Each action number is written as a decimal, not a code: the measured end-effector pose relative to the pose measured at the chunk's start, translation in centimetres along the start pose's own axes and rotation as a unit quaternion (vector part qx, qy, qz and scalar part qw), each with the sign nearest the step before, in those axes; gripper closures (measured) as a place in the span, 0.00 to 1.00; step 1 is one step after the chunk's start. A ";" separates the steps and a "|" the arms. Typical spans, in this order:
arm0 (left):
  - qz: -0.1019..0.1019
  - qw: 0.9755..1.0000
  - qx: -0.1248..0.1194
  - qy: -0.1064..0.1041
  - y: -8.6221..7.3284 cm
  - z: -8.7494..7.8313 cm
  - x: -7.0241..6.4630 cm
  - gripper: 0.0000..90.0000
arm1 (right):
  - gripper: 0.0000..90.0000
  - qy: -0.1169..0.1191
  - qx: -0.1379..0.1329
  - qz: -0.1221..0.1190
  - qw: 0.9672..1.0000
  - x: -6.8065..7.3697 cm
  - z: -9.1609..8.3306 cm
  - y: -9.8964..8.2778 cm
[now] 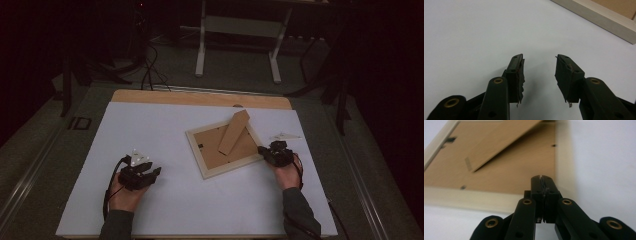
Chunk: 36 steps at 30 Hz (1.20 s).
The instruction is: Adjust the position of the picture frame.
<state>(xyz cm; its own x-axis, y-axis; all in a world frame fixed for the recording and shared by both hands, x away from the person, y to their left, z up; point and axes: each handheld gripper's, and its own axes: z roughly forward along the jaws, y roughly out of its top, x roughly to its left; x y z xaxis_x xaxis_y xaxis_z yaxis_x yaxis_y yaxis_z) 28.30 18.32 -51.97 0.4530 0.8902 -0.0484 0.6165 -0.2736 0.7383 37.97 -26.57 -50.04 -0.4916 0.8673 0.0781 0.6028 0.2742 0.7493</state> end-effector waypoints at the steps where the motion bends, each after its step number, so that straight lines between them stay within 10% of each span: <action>1: 0.001 1.000 0.000 -0.001 0.0 0.0 0.0 0.65 | 0.98 -0.005 -0.001 0.004 1.000 -0.3 0.0 0.0; 21: 0.008 1.000 0.003 -0.003 0.2 0.3 -0.6 0.65 | 0.85 -0.020 0.009 0.037 0.999 -2.6 1.5 0.1; 36: 0.015 1.000 0.015 -0.016 0.2 0.5 -0.7 0.76 | 1.00 -0.026 0.041 0.060 0.997 -4.0 2.3 -0.6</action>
<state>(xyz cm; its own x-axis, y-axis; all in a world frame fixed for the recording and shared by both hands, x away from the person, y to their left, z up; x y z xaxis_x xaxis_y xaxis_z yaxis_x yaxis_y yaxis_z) 28.44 17.48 -52.17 0.4910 0.8698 -0.0478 0.6207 -0.3108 0.7198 41.01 -29.29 -52.35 -0.3801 0.9161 0.1278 0.7053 0.1977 0.6808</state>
